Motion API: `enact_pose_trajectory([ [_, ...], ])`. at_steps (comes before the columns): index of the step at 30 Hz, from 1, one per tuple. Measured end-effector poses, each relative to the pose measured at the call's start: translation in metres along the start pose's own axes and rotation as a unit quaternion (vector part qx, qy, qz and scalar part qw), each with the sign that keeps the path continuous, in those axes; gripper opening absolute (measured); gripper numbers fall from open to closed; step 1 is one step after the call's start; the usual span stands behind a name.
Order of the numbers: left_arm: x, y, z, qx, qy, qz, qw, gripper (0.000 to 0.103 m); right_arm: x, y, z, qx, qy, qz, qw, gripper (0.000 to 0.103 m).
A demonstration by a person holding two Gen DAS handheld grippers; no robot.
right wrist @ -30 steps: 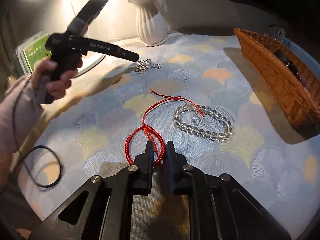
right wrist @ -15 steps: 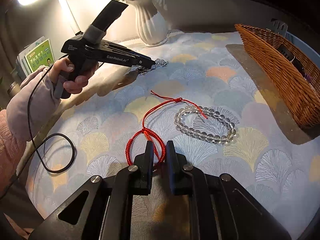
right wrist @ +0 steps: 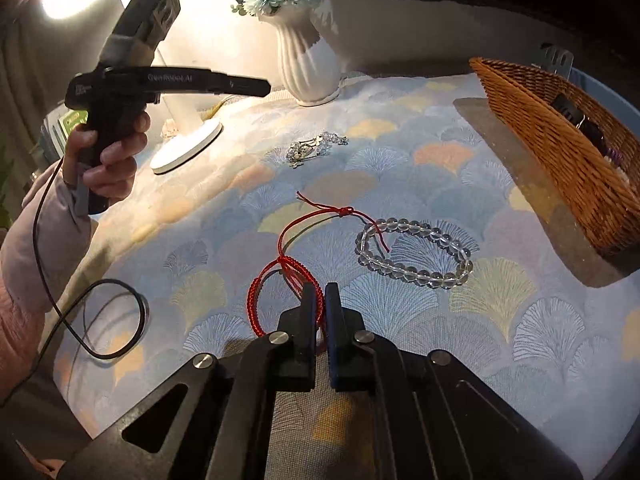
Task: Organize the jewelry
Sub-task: 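Grasp the red string bracelet with the right tool while the left tool grasps the clear bead bracelet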
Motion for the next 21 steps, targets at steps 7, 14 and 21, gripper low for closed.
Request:
enact_pose_trajectory([
  [7, -0.006, 0.035, 0.003, 0.002, -0.001, 0.046, 0.9989, 0.046, -0.002, 0.002, 0.001, 0.007, 0.005, 0.01, 1.0, 0.007],
  [14, -0.014, 0.033, -0.006, 0.022, 0.017, 0.034, 0.999, 0.046, 0.0, 0.005, 0.002, -0.003, 0.002, 0.018, 1.0, 0.007],
  [21, -0.017, 0.027, -0.057, -0.039, 0.078, 0.029, 0.9958, 0.046, -0.017, -0.004, 0.016, -0.096, -0.056, 0.019, 0.994, 0.006],
])
Point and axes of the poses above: each gripper's, at about its wrist camera, not at the fingertips, and y roughly the way its jaws point, z to its left, x to its top, the point moved 3 cm from there along y, roughly the way its jaws point, and after that the axes turned 10 degrees about z, right-handed, at the moved point
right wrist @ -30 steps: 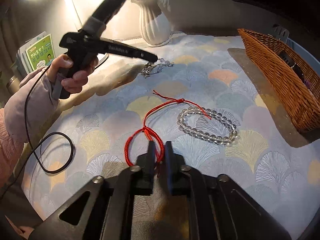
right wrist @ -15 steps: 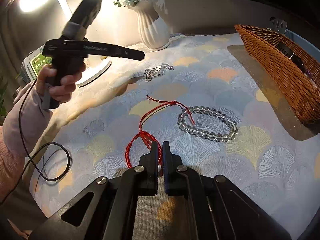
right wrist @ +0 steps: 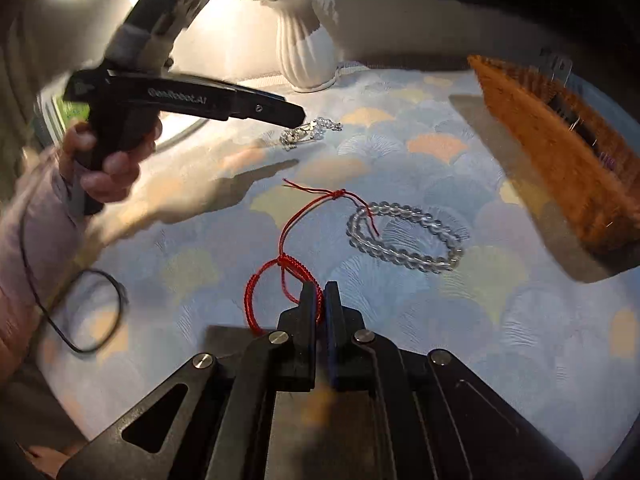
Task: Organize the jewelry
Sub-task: 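Grasp the red string bracelet with the right tool while the left tool grasps the clear bead bracelet, then carry both bracelets into the wicker basket and open both tools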
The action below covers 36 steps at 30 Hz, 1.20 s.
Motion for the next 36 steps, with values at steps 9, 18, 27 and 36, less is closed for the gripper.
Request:
enact_pose_trajectory([
  [9, 0.016, 0.028, -0.083, -0.002, 0.104, 0.028, 0.9942, 0.046, -0.031, -0.022, -0.004, -0.011, -0.001, 0.018, 1.0, 0.007],
  [18, 0.026, 0.059, -0.101, -0.012, 0.153, 0.078, 0.985, 0.04, -0.032, -0.024, -0.019, 0.039, 0.025, 0.02, 0.999, 0.008],
  [27, 0.038, 0.06, -0.067, -0.023, 0.042, 0.084, 0.9953, 0.012, -0.019, -0.015, -0.004, 0.035, 0.004, 0.031, 0.999, 0.036],
  [36, 0.034, 0.056, -0.061, 0.017, 0.022, 0.085, 0.996, 0.012, -0.003, 0.003, 0.026, -0.039, -0.06, 0.039, 0.997, 0.007],
])
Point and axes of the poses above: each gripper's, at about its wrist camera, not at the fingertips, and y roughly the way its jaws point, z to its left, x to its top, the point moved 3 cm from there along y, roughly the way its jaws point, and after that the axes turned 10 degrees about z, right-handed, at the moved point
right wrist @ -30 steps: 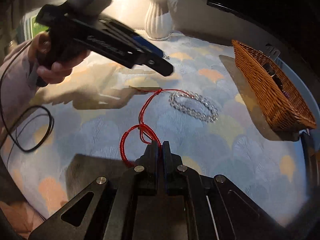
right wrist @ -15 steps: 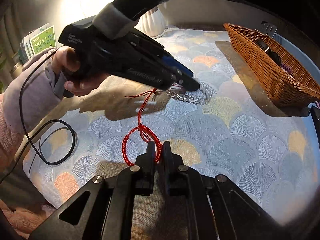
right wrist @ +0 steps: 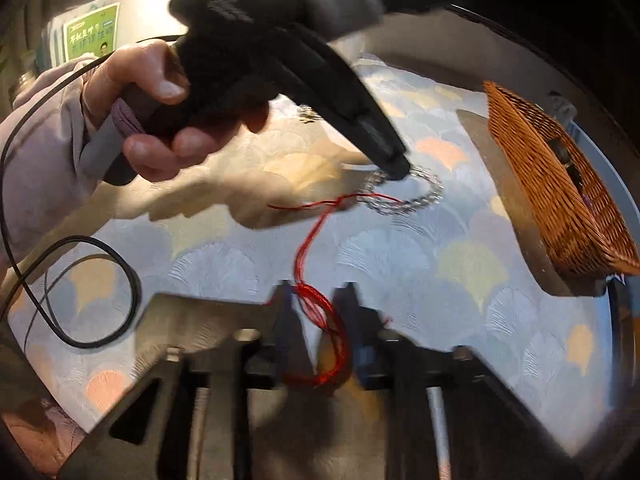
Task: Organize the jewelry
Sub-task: 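Carry both bracelets into the wicker basket and open both tools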
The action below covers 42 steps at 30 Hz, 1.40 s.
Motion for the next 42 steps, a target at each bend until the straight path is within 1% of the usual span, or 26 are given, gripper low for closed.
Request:
enact_pose_trajectory([
  [2, 0.001, 0.0, -0.005, 0.013, 0.002, 0.003, 0.9999, 0.012, -0.003, -0.001, 0.007, -0.022, -0.015, 0.001, 1.0, 0.005],
  [3, 0.002, 0.0, -0.007, 0.021, 0.003, 0.004, 0.9998, 0.012, -0.006, -0.003, 0.008, -0.023, -0.016, 0.003, 1.0, 0.005],
  [5, 0.003, 0.001, -0.014, 0.032, 0.008, 0.001, 0.9995, 0.007, -0.012, -0.006, 0.003, -0.012, -0.006, 0.008, 1.0, 0.005],
  [7, 0.001, 0.0, -0.018, 0.039, 0.012, -0.005, 0.9992, 0.007, -0.019, -0.012, -0.005, -0.01, 0.011, 0.009, 1.0, 0.005],
  [10, -0.001, -0.01, -0.017, 0.028, 0.001, -0.017, 0.9994, 0.007, -0.028, -0.024, -0.029, -0.007, 0.048, 0.0, 0.999, 0.005],
  [13, 0.0, -0.034, -0.018, 0.002, -0.011, -0.045, 0.9989, 0.007, -0.034, -0.042, -0.056, -0.001, 0.085, -0.019, 0.996, 0.005],
  [17, 0.006, -0.072, -0.027, -0.01, -0.005, -0.084, 0.9964, 0.007, -0.037, -0.068, -0.09, 0.001, 0.121, -0.053, 0.991, 0.005],
  [21, 0.017, -0.105, -0.04, -0.017, 0.004, -0.116, 0.9931, 0.007, -0.039, -0.092, -0.116, -0.009, 0.14, -0.085, 0.987, 0.005],
  [25, 0.036, -0.132, -0.051, -0.028, 0.012, -0.145, 0.9889, 0.007, -0.031, -0.115, -0.144, -0.03, 0.157, -0.11, 0.981, 0.005],
  [28, 0.055, -0.149, -0.059, -0.032, 0.015, -0.167, 0.9853, 0.007, -0.022, -0.128, -0.172, -0.048, 0.181, -0.125, 0.974, 0.005],
  [30, 0.069, -0.158, -0.064, -0.035, 0.015, -0.181, 0.9827, 0.007, -0.015, -0.131, -0.194, -0.061, 0.2, -0.133, 0.969, 0.005],
  [33, 0.095, -0.164, -0.068, -0.045, 0.012, -0.198, 0.9792, 0.007, -0.005, -0.129, -0.224, -0.059, 0.224, -0.137, 0.963, 0.005],
  [36, 0.124, -0.159, -0.066, -0.048, 0.006, -0.205, 0.9776, 0.007, 0.01, -0.118, -0.25, -0.069, 0.238, -0.128, 0.96, 0.005],
  [38, 0.141, -0.153, -0.062, -0.054, -0.007, -0.206, 0.977, 0.007, 0.019, -0.107, -0.266, -0.065, 0.248, -0.119, 0.959, 0.005],
  [40, 0.159, -0.139, -0.053, -0.07, -0.023, -0.201, 0.9769, 0.007, 0.027, -0.094, -0.279, -0.063, 0.257, -0.107, 0.958, 0.005],
  [42, 0.174, -0.121, -0.043, -0.077, -0.039, -0.191, 0.9778, 0.007, 0.033, -0.078, -0.291, -0.064, 0.266, -0.089, 0.958, 0.005],
])
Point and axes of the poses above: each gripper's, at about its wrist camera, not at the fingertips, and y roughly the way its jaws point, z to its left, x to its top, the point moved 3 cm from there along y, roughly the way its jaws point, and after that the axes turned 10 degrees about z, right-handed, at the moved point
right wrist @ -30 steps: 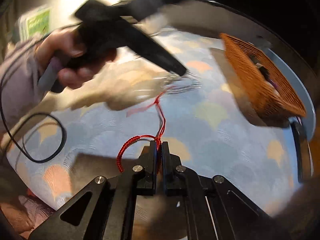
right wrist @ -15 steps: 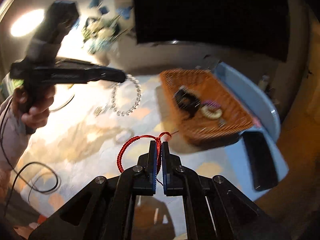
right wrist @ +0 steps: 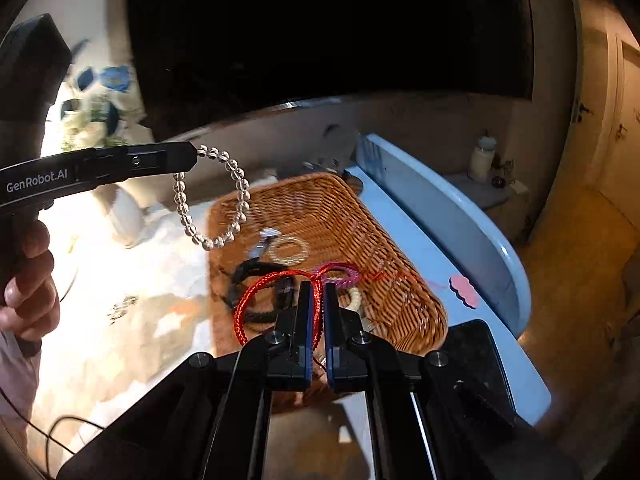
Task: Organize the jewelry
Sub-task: 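Carry both bracelets into the wicker basket and open both tools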
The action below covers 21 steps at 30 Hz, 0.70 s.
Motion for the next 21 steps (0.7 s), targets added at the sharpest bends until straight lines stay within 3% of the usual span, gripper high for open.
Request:
enact_pose_trajectory([
  [8, 0.0, 0.068, 0.032, -0.018, -0.037, 0.036, 0.9985, 0.007, 0.006, 0.056, -0.018, -0.005, 0.016, 0.065, 0.998, 0.005],
  [16, -0.01, 0.099, 0.048, -0.008, -0.051, 0.061, 0.9968, 0.008, 0.0, 0.068, -0.026, 0.011, 0.032, 0.086, 0.996, 0.009],
  [18, -0.013, 0.103, 0.05, 0.009, -0.054, 0.079, 0.9953, 0.013, 0.001, 0.07, -0.031, 0.027, 0.05, 0.096, 0.994, 0.013],
  [20, -0.015, 0.103, 0.055, 0.016, -0.063, 0.092, 0.9936, 0.033, -0.001, 0.065, -0.036, 0.039, 0.064, 0.094, 0.993, 0.016],
  [21, -0.016, 0.099, 0.057, 0.019, -0.065, 0.088, 0.9938, 0.035, -0.001, 0.061, -0.037, 0.039, 0.067, 0.09, 0.993, 0.017],
])
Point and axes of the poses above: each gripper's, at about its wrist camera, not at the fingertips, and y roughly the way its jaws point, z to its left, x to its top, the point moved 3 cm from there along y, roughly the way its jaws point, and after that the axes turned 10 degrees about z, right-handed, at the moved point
